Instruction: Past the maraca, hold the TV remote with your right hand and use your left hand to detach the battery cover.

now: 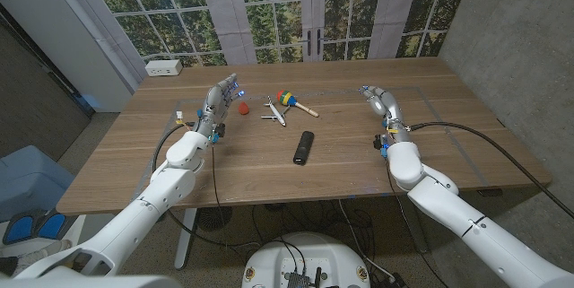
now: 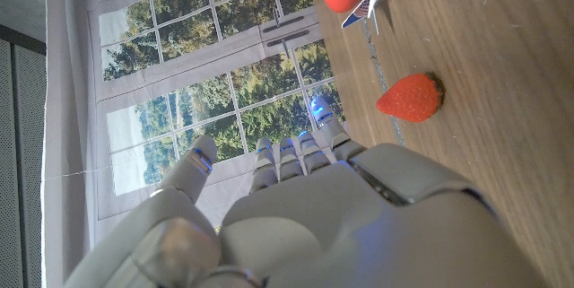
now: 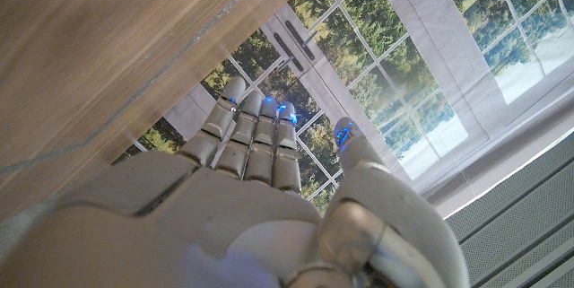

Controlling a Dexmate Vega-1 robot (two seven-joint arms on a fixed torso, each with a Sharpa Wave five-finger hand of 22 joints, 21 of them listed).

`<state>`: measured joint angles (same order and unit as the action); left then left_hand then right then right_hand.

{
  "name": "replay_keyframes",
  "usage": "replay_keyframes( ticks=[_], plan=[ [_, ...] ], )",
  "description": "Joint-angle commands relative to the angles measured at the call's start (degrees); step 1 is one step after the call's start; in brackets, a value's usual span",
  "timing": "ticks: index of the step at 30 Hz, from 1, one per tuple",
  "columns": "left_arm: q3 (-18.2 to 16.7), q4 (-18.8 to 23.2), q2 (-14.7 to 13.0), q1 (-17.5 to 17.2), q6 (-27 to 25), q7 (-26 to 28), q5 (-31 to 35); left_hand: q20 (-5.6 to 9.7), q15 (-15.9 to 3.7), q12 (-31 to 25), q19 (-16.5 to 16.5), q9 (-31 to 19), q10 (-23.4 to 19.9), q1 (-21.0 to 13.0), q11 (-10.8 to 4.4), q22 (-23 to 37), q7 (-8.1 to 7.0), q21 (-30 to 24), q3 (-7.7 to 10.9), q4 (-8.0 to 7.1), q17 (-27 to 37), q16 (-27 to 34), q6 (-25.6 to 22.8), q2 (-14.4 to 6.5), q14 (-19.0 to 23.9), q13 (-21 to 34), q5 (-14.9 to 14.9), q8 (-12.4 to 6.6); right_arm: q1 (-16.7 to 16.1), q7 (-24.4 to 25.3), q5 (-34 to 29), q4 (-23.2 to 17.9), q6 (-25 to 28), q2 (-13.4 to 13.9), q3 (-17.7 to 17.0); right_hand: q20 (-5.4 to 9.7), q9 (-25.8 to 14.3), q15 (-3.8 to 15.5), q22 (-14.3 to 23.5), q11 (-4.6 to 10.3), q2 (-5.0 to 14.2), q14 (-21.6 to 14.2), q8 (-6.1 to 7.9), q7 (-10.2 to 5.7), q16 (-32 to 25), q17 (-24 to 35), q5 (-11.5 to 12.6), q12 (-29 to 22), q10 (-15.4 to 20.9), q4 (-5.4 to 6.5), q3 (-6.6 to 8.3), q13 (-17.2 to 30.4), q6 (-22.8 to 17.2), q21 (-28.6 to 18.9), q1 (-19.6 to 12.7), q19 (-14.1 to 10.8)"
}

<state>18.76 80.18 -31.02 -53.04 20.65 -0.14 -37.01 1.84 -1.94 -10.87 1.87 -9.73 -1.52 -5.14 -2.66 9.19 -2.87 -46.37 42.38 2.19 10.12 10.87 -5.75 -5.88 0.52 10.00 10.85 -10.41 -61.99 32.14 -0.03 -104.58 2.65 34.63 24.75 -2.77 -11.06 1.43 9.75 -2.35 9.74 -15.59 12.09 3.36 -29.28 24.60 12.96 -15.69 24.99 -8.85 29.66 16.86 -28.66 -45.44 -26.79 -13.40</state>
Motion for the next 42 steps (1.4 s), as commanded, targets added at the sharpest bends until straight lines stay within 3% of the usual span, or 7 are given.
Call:
replay_keyframes(
  ticks=[1,21,24,28,32,34,42],
  plan=[
    [0.08,-0.4,0.02,0.17,0.16,-0.82,-0.34,0.15,-0.6,-0.49,-0.45,-0.29,-0.55,0.69,0.04,0.24,0.04,0.3,0.21,0.41,0.17,0.34,-0.43,-1.36,0.47,0.21,0.34,-0.35,-1.07,0.52,-3.11,-3.47,4.46,0.75,1.28,0.82,-0.21,0.26,0.3,0.49,-0.16,-0.36,0.2,-0.35,-0.49,0.19,0.35,-0.46,0.24,-0.3,0.17,0.2,-0.03,-0.18,-0.87,-0.91],
    [0.43,-2.88,0.68,1.74,1.19,-3.47,-1.06,0.03,-0.62,-0.45,-0.82,-0.31,-0.66,0.89,0.03,0.26,-0.04,0.92,0.22,0.66,0.13,0.28,-0.56,-1.31,0.62,0.22,0.32,-0.27,-1.96,0.99,-8.97,-9.34,14.25,1.67,4.37,1.54,-0.25,0.84,0.32,1.19,-0.6,-0.55,0.12,-0.85,-0.72,0.27,0.65,-0.59,0.4,-0.8,0.11,0.49,-0.16,-0.15,-2.0,-1.54],
    [0.51,-3.39,0.89,2.0,1.56,-3.92,-1.13,0.03,-0.62,-0.44,-0.86,-0.32,-0.64,0.91,0.02,0.26,-0.02,1.01,0.23,0.68,0.13,0.28,-0.57,-1.32,0.63,0.22,0.32,-0.26,-2.01,1.0,-10.08,-10.35,16.02,1.79,4.99,1.05,-0.26,0.91,0.32,1.05,-0.93,-0.52,0.07,-0.78,-0.69,0.2,0.71,-0.62,0.44,-0.98,0.04,0.55,-0.07,-0.25,-2.27,-1.97],
    [0.55,-3.92,1.12,2.22,1.91,-4.39,-1.3,0.06,-0.62,-0.43,-0.9,-0.32,-0.67,0.93,0.01,0.27,0.02,1.15,0.24,0.75,0.12,0.26,-0.56,-1.32,0.66,0.22,0.32,-0.24,-1.92,3.23,-14.14,-11.64,20.52,0.95,6.85,0.37,-0.28,0.66,0.3,1.07,-2.31,-0.87,0.06,-0.71,-0.61,-0.06,0.61,-0.68,0.56,-1.17,-0.56,0.66,-0.09,-0.33,-2.22,-2.59],
    [0.55,-4.44,1.38,2.38,2.19,-4.71,-1.49,0.09,-0.58,-0.41,-0.96,-0.32,-0.66,0.94,-0.02,0.27,0.05,1.29,0.23,0.83,0.11,0.23,-0.61,-1.33,0.62,0.22,0.31,-0.23,-1.66,5.18,-17.95,-12.39,24.82,-0.22,8.76,-1.98,-0.32,1.25,0.27,1.63,-4.64,-1.53,0.21,-1.37,-0.49,-0.55,0.38,-0.84,0.95,-1.34,-1.63,0.88,-0.52,-0.41,-2.38,-3.9],
    [0.56,-4.68,1.49,2.46,2.31,-4.94,-1.64,0.16,-0.68,-0.41,-0.98,-0.32,-0.66,0.94,-0.03,0.27,0.04,1.35,0.23,0.88,0.09,0.22,-0.58,-1.32,0.64,0.22,0.31,-0.22,-1.55,5.41,-19.31,-12.69,25.96,-0.31,9.59,-2.47,-0.34,1.67,0.27,2.06,-5.13,-1.88,0.27,-1.48,-0.6,-0.57,0.33,-0.97,1.25,-1.38,-1.85,0.95,-0.66,-0.37,-2.56,-4.15],
    [0.57,-5.52,1.87,2.67,3.14,-5.56,-1.77,0.12,-0.68,-0.41,-1.11,-0.33,-0.72,1.02,-0.08,0.28,0.03,1.63,0.21,0.97,0.1,0.22,-0.62,-1.32,0.71,0.22,0.3,-0.2,-1.42,5.83,-24.52,-14.06,29.57,-0.3,12.36,-1.88,-0.43,2.84,0.29,3.07,-6.57,-3.31,0.74,-2.41,-1.22,-0.48,0.03,-1.64,2.7,-1.42,-2.46,1.36,-1.83,0.03,-3.57,-4.31]
  ],
)
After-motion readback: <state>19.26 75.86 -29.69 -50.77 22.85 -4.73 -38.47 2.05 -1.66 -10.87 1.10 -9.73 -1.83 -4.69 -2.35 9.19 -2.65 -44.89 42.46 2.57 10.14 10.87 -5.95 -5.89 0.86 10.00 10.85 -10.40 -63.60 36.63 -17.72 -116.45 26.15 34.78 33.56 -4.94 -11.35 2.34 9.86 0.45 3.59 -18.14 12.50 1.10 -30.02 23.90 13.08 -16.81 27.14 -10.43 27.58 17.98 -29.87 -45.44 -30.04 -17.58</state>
